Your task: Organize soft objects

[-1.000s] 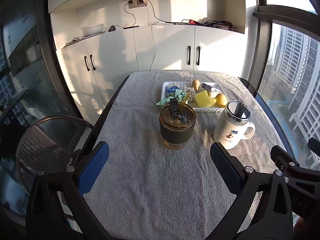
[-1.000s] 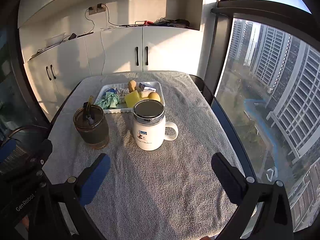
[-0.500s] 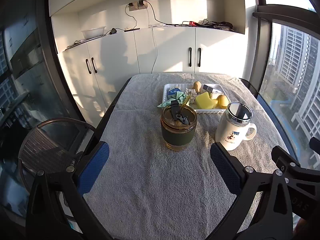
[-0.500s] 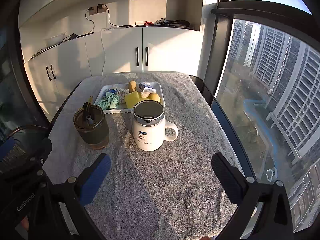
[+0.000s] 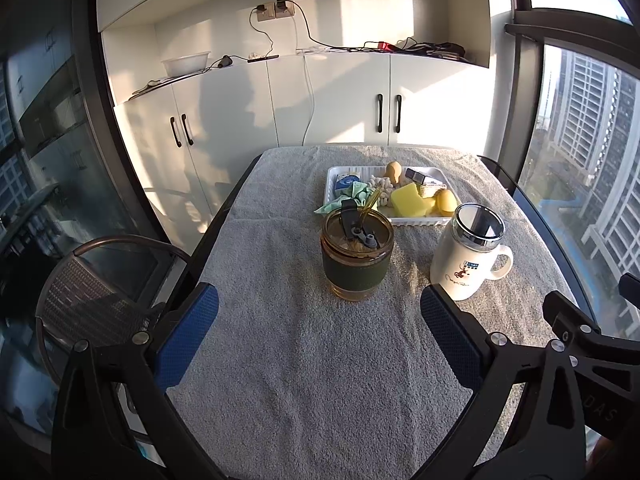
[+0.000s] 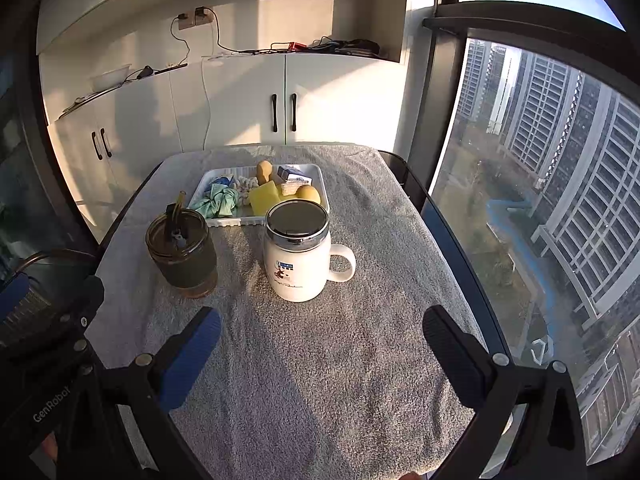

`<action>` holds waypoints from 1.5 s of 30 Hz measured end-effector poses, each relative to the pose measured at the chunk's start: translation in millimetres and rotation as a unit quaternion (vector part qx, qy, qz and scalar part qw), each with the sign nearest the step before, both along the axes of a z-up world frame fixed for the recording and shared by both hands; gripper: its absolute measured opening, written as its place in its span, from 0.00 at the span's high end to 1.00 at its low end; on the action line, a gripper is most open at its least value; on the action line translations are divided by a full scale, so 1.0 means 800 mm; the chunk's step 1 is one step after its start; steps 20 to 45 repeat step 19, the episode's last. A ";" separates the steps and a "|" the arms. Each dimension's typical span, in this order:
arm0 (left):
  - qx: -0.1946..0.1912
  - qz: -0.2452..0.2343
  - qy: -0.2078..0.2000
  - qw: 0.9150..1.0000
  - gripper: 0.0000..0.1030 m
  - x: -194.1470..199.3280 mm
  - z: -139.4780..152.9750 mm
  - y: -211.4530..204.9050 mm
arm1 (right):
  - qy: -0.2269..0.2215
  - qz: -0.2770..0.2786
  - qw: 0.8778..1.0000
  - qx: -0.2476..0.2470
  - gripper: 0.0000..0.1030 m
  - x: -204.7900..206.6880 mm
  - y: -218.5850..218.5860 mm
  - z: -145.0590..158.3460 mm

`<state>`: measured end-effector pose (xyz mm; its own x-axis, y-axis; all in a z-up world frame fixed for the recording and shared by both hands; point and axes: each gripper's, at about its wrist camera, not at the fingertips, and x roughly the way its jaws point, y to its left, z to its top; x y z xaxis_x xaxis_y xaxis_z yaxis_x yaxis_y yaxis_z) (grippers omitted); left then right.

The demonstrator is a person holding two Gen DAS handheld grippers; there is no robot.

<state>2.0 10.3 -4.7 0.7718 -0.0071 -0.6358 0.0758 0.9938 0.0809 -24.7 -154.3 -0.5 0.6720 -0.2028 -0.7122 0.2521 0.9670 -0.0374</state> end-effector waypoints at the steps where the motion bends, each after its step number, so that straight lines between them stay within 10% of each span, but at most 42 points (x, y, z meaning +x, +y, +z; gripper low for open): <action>1: 0.000 -0.001 -0.001 1.000 0.00 0.000 0.000 0.000 | 0.000 0.000 1.000 0.000 0.00 0.000 0.000 0.000; 45: 0.000 -0.003 0.002 1.000 0.00 0.002 -0.002 0.002 | 0.002 0.002 1.000 0.004 0.00 0.001 0.000 -0.001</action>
